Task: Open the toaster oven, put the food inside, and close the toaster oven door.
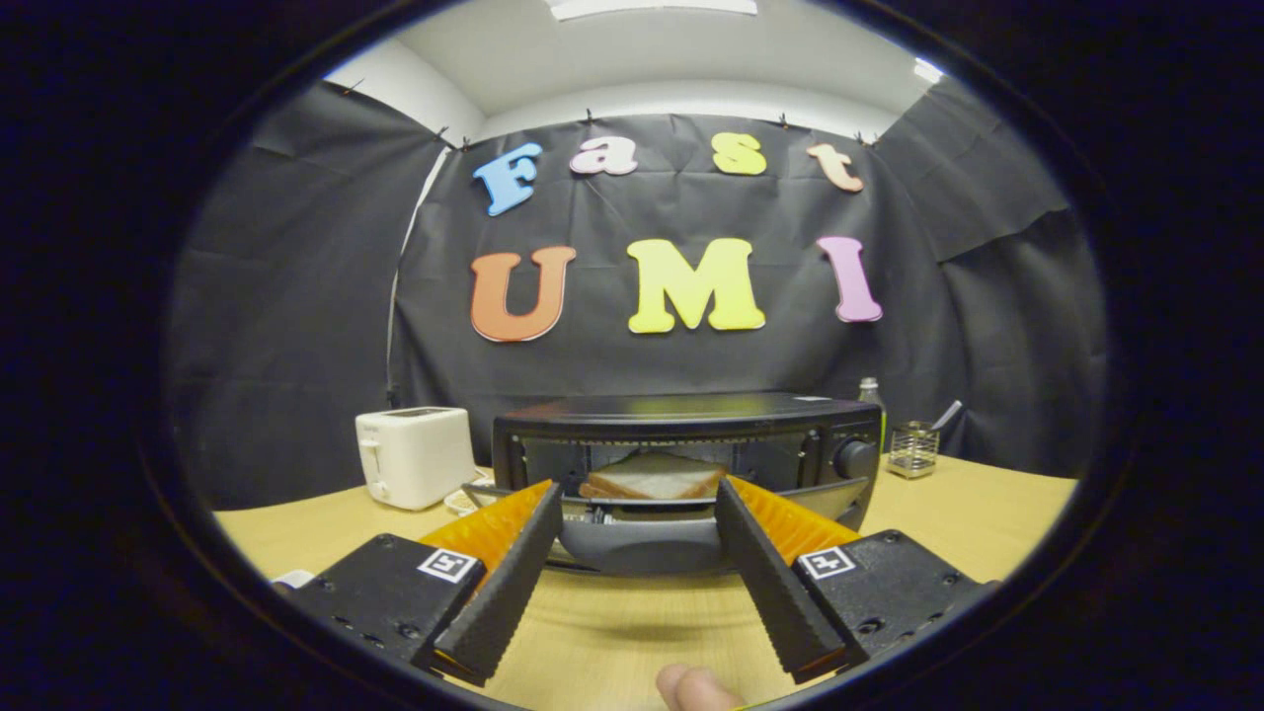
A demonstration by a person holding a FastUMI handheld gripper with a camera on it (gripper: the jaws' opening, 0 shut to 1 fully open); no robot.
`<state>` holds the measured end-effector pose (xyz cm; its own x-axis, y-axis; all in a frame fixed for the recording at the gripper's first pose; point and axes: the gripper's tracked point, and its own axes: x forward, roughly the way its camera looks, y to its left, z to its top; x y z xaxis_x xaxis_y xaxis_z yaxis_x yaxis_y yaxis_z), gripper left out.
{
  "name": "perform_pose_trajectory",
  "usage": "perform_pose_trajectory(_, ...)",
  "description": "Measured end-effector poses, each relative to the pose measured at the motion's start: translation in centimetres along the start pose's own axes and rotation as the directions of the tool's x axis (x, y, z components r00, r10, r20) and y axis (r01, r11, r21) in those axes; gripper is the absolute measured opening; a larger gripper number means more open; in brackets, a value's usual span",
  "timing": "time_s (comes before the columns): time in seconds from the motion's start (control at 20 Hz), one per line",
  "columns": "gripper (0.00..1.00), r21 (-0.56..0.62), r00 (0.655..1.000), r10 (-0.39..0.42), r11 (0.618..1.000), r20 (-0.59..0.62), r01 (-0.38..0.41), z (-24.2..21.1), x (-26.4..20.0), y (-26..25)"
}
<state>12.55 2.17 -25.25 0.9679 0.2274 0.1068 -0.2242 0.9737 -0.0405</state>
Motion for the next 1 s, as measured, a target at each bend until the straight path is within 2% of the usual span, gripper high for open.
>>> perform_pose_trajectory(0.15, 1.0, 0.048, 0.998, -0.022, 0.999, 0.062, 0.019, 5.4, 0.4, -0.1)
perform_pose_trajectory(0.2, 1.0, 0.04, 0.996, -0.042, 0.998, 0.079, 0.039, 6.6, 1.1, -1.6)
perform_pose_trajectory(0.35, 1.0, -0.044, 0.992, -0.077, 0.996, 0.105, 0.082, 10.8, -0.4, -0.7)
perform_pose_trajectory(0.5, 1.0, -0.119, 0.993, -0.062, 0.99, 0.105, 0.074, 13.8, -2.1, 1.2)
perform_pose_trajectory(0.65, 1.0, -0.14, 0.99, -0.122, 0.981, 0.075, 0.131, 13.7, -3.5, 3.0)
perform_pose_trajectory(0.8, 1.0, -0.125, 0.994, -0.105, 0.986, 0.015, 0.106, 15.0, -5.3, 5.0)
perform_pose_trajectory(1.0, 1.0, -0.112, 0.996, -0.088, 0.99, 0.014, 0.089, 17.7, -8.5, 6.0)
